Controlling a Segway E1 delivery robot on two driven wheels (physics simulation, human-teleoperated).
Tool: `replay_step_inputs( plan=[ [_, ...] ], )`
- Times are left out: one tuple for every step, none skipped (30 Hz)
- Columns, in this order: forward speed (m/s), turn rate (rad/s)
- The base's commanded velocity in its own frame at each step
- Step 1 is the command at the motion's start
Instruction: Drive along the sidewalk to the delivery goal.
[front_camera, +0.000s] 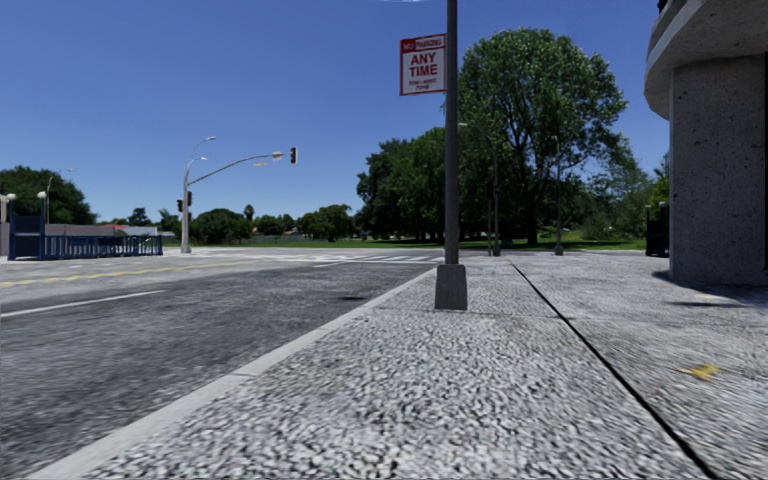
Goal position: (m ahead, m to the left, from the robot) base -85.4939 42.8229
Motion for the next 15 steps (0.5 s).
replay_step_inputs(
  plan=[
    [1.35,-0.83],
    [1.35,-0.83],
    [1.35,-0.83],
    [1.35,-0.83],
    [1.35,-0.85],
    [1.35,-0.89],
    [1.35,-0.91],
    [1.35,-0.91],
    [1.35,-0.91],
    [1.35,-0.91],
    [1.35,-0.91],
    [1.35,-0.91],
    [1.35,-0.91],
    [1.35,-0.91],
    [1.35,-0.91]
  ],
)
